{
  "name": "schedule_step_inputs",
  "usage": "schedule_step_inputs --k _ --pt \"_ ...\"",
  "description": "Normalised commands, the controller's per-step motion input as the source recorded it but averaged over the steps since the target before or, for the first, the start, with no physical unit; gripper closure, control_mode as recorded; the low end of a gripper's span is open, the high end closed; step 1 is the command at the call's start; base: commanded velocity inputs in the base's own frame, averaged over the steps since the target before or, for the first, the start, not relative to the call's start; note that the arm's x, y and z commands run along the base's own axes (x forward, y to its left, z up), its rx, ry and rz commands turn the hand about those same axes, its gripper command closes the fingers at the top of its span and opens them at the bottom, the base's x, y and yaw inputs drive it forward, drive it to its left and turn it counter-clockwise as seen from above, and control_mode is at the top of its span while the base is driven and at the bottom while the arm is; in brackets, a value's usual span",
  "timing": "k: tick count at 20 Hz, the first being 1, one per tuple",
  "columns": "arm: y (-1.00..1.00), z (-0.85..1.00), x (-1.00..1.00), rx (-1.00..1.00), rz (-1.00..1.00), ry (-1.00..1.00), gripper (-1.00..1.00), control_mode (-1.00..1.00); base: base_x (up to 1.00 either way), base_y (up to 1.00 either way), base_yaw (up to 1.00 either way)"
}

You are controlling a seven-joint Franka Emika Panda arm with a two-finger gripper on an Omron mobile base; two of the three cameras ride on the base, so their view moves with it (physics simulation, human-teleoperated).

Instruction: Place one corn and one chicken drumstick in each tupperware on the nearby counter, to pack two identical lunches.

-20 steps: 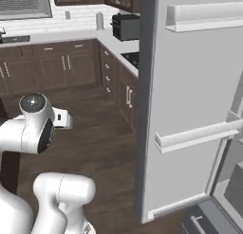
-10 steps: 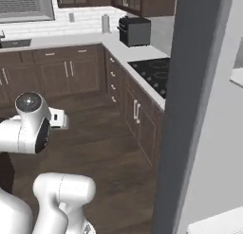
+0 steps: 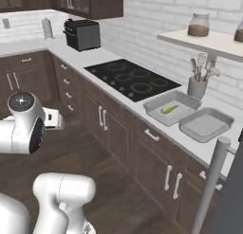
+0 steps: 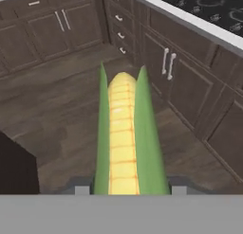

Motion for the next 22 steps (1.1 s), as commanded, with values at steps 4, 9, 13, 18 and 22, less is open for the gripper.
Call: schedule_step_inputs --k 4,9,13,18,22 --pt "0.00 0.00 0.00 0.00 0.00 0.00 1.00 1.00 0.58 0.02 -0.64" --pt "0.00 0.00 0.00 0.00 0.00 0.00 1.00 1.00 0.70 0.00 -0.65" --pt "0.00 0.00 0.00 0.00 0.00 0.00 1.00 1.00 0.78 0.00 -0.63" --pt "0.00 0.00 0.00 0.00 0.00 0.00 1.00 1.00 0.73 0.00 -0.60" --pt "0.00 0.00 0.00 0.00 0.00 0.00 1.00 1.00 0.65 0.08 -0.54"
